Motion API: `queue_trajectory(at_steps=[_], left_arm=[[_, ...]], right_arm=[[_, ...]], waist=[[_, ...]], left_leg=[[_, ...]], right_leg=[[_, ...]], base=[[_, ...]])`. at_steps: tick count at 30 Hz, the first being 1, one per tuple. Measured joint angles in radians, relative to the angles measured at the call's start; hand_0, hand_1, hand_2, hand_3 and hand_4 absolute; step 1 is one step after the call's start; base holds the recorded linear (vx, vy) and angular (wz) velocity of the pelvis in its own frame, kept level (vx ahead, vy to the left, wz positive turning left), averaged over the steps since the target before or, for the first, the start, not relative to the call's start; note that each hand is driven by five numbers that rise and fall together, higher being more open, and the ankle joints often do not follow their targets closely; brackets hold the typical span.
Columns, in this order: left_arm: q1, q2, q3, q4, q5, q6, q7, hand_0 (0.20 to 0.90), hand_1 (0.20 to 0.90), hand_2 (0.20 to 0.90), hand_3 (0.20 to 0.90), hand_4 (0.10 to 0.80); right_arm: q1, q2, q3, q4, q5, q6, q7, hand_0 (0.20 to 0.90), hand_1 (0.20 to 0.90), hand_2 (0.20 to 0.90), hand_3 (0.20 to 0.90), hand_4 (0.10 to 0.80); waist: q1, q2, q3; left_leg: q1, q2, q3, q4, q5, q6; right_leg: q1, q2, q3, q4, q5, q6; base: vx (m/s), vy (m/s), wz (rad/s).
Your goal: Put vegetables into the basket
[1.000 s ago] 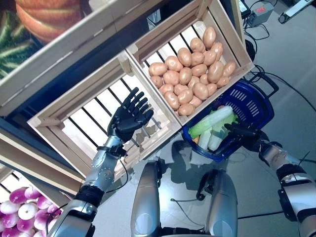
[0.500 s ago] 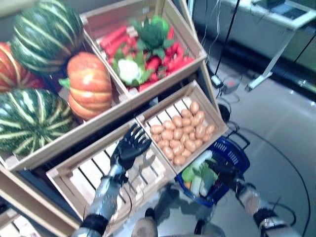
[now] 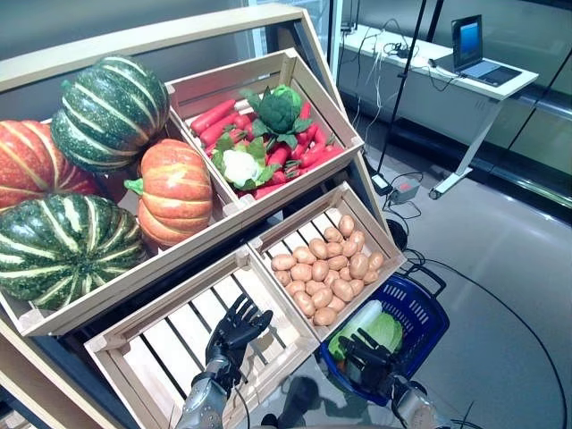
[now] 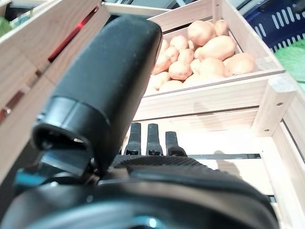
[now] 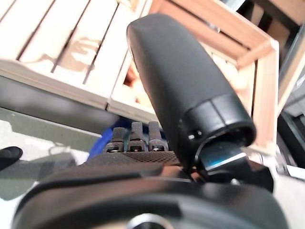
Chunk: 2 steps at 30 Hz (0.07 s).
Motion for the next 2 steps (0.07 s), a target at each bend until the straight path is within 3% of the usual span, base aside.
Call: queue_trajectory(at_steps=[2], left_arm=[[0.008,-0.010,0.002,0.021,0.012,-0.008,0.019,0.900,0.900,0.900,0.900,0.800]], right_arm=[[0.019,-0.001,0.008,-0.015,0.000,0.000,0.000,0.900,0.900,0.900,0.900,0.800]], waist=[[-0.007,0.011,-0.007]], left_leg=[[0.001,0.000,0.000,0.000,0.001,0.000]], right_leg=[[0.003,0.000,0.000,-0.004,0.004,0.002]], base=[[0.026,0.006,-0.01]])
